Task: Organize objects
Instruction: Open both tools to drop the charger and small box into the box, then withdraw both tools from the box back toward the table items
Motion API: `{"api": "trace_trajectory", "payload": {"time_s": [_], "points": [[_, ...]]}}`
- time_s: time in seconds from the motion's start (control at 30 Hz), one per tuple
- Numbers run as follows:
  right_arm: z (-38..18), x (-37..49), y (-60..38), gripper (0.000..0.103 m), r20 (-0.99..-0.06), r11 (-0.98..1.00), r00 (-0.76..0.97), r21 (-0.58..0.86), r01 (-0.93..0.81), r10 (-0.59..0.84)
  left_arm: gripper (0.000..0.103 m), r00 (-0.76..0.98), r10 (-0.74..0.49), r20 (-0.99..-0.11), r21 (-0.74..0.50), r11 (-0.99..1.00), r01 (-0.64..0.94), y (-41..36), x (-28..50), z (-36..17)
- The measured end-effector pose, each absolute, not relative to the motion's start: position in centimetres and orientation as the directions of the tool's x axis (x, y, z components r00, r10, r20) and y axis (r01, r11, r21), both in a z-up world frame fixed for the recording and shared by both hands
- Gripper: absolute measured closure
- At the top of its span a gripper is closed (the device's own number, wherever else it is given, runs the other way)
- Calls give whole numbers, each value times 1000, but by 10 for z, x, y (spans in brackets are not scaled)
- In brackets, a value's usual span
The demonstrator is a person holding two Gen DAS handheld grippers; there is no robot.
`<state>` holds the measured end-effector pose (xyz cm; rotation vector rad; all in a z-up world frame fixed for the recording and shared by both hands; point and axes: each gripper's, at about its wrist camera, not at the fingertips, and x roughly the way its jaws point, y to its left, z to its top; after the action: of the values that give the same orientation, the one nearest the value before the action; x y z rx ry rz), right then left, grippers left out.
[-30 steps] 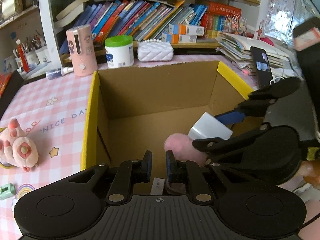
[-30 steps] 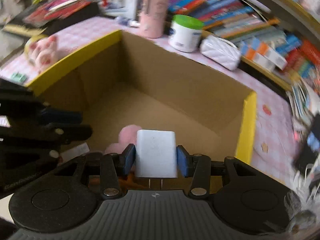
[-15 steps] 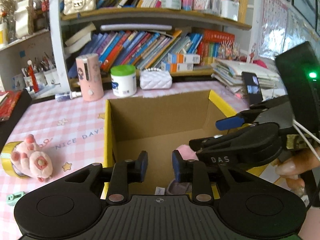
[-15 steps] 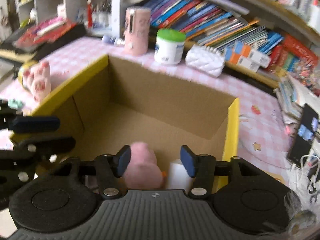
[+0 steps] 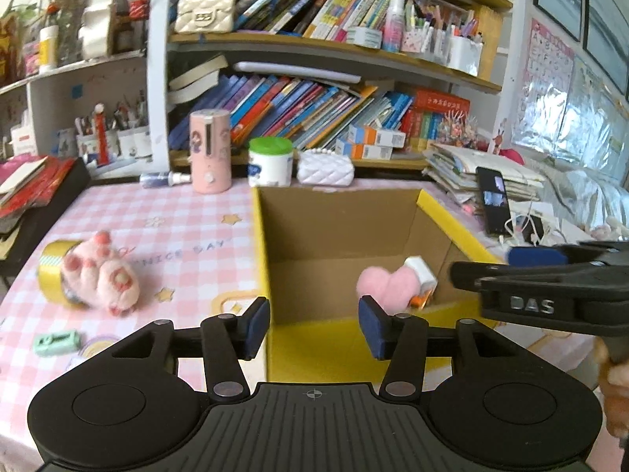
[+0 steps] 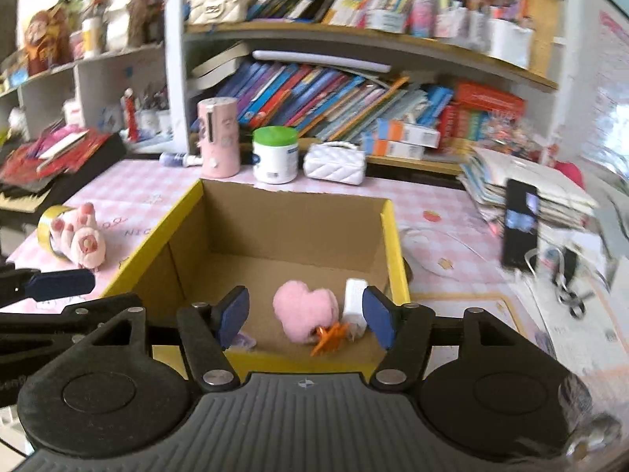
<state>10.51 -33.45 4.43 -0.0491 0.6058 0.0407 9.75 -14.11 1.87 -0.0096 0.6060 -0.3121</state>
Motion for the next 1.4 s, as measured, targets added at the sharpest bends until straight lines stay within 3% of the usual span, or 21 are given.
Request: {"api": "trace_trajectory", "payload": {"time_s": [0.1, 0.37, 0.8, 1.4], "points": [[37, 85, -329, 41, -572, 1000, 820, -27, 10, -23, 41, 766, -281, -578, -103, 957, 273, -128, 88, 12], [6, 51, -301, 41, -651, 988, 750, 3, 154, -115, 34, 723, -207, -659, -89, 976, 199, -87, 68, -6], [-11, 22, -220, 31, -711, 999, 703, 3, 48, -31, 18, 701, -95, -707, -63, 995, 71, -17, 25, -12], [-14, -6, -132, 27, -727, 997, 684, 6, -83, 62, 17, 699, 3, -715, -48, 997, -54, 61, -24, -10]]}}
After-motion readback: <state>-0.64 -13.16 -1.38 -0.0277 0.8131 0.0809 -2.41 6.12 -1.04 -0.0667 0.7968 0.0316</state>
